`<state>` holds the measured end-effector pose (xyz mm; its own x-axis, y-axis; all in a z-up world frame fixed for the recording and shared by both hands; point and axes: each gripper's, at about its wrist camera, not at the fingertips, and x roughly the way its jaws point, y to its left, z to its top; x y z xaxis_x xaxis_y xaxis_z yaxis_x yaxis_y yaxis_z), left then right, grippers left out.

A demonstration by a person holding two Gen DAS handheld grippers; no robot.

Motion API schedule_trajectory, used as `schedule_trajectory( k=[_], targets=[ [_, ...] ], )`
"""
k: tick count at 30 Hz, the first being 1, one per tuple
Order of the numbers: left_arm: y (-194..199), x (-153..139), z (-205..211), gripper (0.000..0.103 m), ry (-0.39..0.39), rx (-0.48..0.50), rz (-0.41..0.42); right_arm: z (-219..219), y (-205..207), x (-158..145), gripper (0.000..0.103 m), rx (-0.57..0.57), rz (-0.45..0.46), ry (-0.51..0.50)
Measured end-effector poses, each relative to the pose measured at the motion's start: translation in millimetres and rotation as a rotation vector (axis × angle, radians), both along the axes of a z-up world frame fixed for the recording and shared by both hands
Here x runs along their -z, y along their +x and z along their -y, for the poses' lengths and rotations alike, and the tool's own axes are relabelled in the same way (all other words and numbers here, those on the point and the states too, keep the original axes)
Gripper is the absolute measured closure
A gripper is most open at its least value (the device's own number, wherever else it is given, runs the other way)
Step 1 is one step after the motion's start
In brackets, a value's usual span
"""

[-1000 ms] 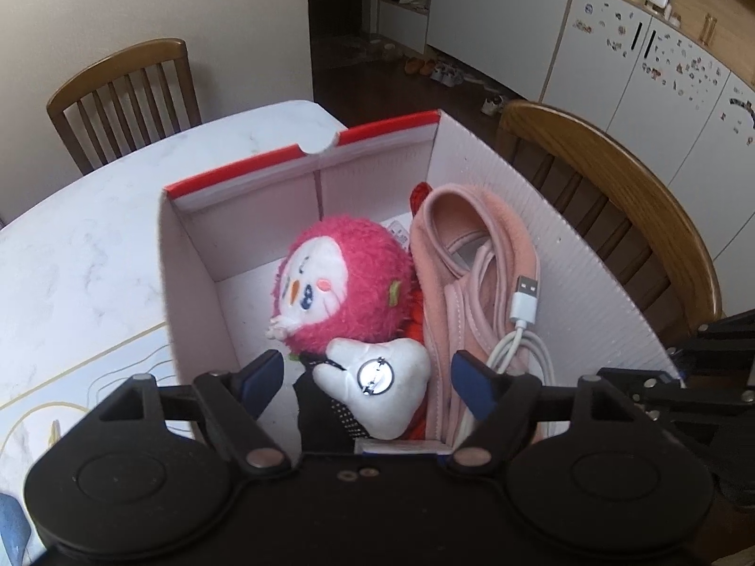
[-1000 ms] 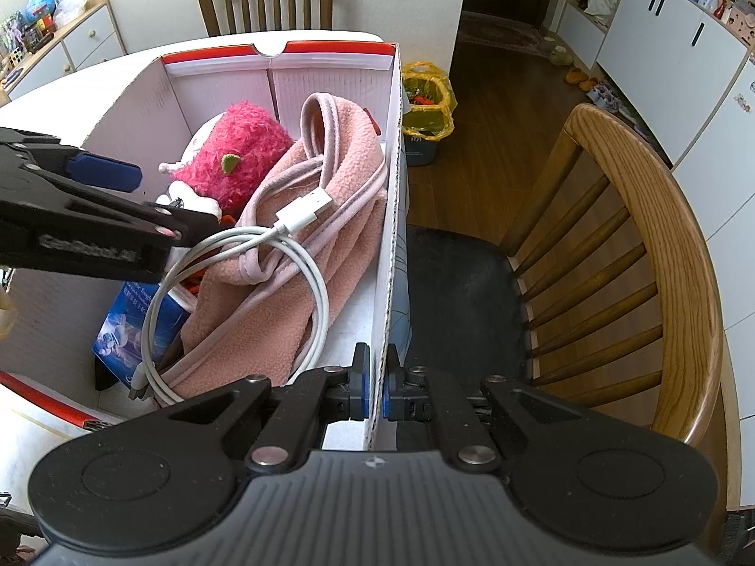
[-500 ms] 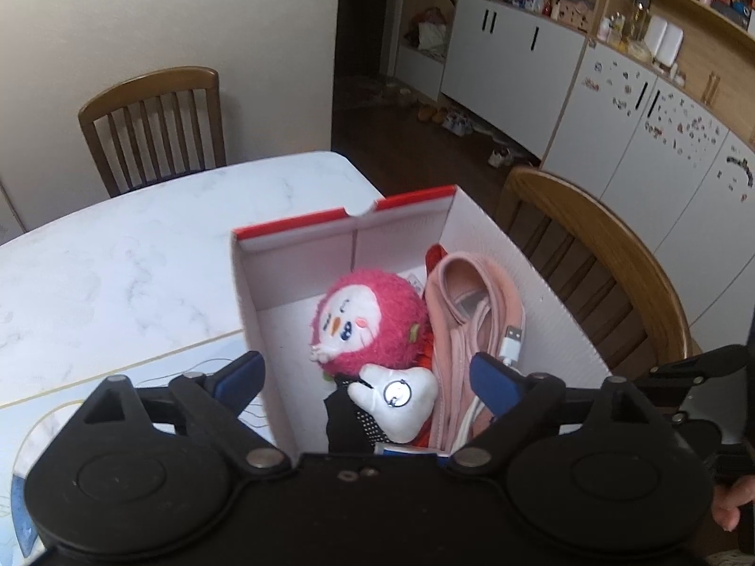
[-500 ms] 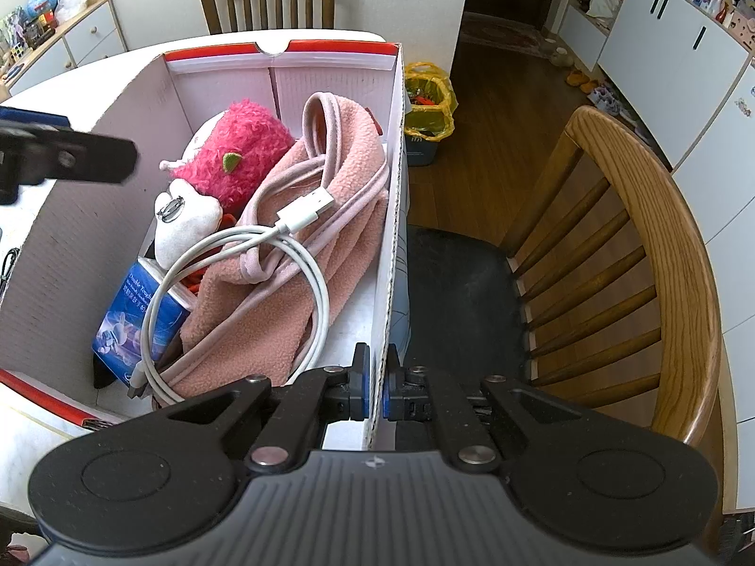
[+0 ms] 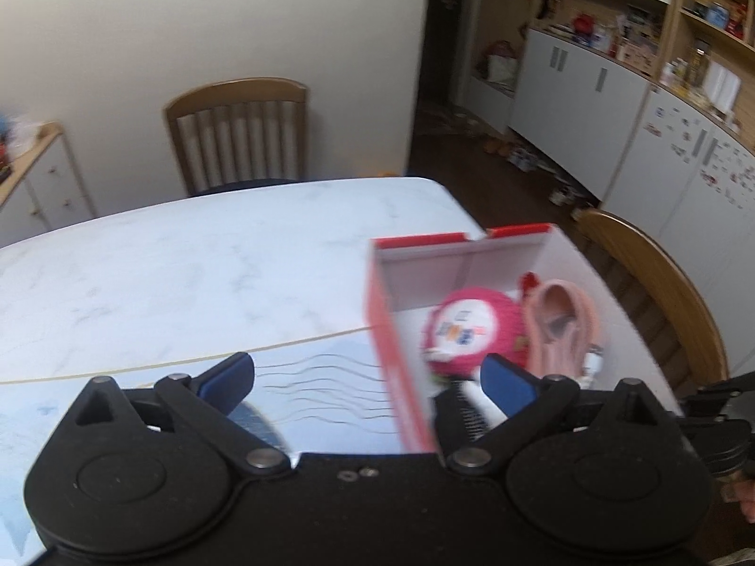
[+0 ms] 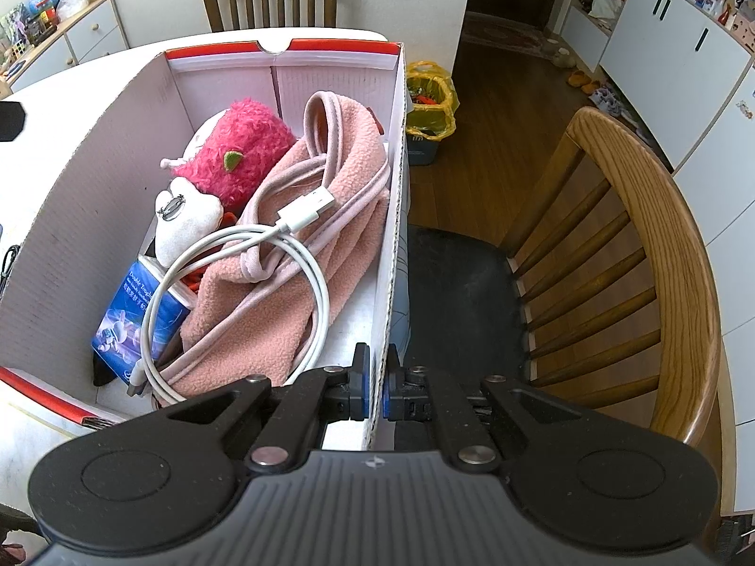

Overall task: Organize objects
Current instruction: 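Move the left tool back out of the box toward the mat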

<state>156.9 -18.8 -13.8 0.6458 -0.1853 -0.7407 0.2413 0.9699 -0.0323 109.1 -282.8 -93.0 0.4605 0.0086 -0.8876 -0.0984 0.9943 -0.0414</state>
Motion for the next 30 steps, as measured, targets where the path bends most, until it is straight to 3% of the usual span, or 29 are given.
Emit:
schedule_trajectory(
  k=[6, 14, 30],
  targets=[
    [4.0, 14.4, -32.0, 0.001, 0.056, -0.084, -0.015, -0.2, 0.0, 0.1, 0.098, -0.001, -0.001, 0.000],
    [3.8, 54.9, -50.6, 0.001, 0.089, -0.130, -0.097, -0.3, -0.3, 0.6, 0.098, -0.004, -0.004, -0.005],
    [-25.9, 118.2, -31.0, 0.004, 0.203, 0.053, -0.162, -0.6, 2.1, 2.0, 0.098, -0.003, -0.009, -0.011]
  ],
)
